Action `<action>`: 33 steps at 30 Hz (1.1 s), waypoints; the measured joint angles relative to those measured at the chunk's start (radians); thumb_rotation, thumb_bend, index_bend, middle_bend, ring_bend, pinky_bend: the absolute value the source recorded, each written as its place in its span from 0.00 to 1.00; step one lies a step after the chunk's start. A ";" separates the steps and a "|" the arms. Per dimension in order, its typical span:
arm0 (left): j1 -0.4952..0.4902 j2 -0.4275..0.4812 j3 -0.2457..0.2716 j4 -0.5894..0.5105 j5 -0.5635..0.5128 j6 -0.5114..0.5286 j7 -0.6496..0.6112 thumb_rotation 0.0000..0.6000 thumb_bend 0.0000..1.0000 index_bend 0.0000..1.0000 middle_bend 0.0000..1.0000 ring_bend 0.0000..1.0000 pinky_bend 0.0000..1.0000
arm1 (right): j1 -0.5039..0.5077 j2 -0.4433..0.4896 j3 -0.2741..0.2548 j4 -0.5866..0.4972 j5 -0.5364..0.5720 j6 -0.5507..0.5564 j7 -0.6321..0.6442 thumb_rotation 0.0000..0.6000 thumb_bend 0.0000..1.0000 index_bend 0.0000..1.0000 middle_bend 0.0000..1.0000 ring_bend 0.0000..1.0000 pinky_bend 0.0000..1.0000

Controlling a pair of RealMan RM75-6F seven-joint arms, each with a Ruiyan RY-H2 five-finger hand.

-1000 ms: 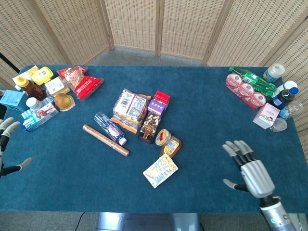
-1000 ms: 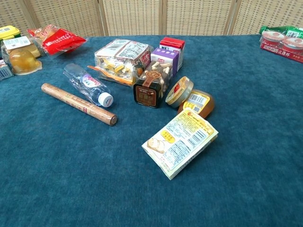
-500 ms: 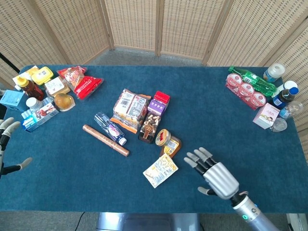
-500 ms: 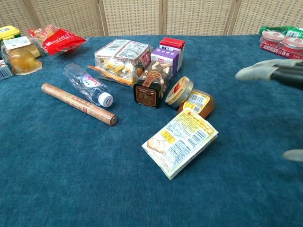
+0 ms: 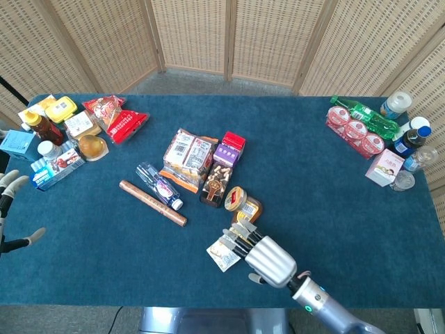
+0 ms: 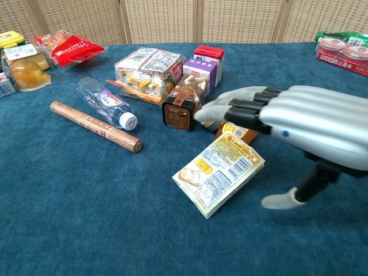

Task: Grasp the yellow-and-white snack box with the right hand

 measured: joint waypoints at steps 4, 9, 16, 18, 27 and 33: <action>0.002 0.003 -0.001 0.000 0.001 0.001 -0.007 1.00 0.05 0.13 0.00 0.00 0.09 | 0.034 -0.031 0.028 -0.002 0.063 -0.043 -0.049 1.00 0.00 0.00 0.00 0.00 0.00; 0.006 0.008 -0.003 0.001 0.001 0.005 -0.019 1.00 0.05 0.13 0.00 0.00 0.09 | 0.055 -0.052 0.032 0.037 0.085 -0.051 -0.055 1.00 0.00 0.00 0.00 0.00 0.00; 0.005 0.007 -0.004 0.000 -0.001 -0.002 -0.020 1.00 0.05 0.13 0.00 0.00 0.09 | 0.081 -0.086 0.013 0.120 0.076 -0.043 -0.031 1.00 0.00 0.00 0.00 0.00 0.00; 0.006 0.007 -0.005 0.001 -0.001 -0.001 -0.018 1.00 0.05 0.13 0.00 0.00 0.09 | 0.090 -0.098 0.009 0.144 0.074 -0.041 -0.021 1.00 0.00 0.00 0.00 0.00 0.00; 0.005 0.007 -0.007 0.004 -0.008 -0.008 -0.026 1.00 0.05 0.13 0.00 0.00 0.09 | 0.132 -0.146 0.009 0.198 0.095 -0.051 -0.024 1.00 0.00 0.00 0.00 0.00 0.00; 0.007 0.009 -0.007 0.002 -0.005 -0.007 -0.032 1.00 0.04 0.13 0.00 0.00 0.09 | 0.143 -0.173 0.002 0.224 0.121 -0.059 -0.042 1.00 0.00 0.00 0.00 0.00 0.00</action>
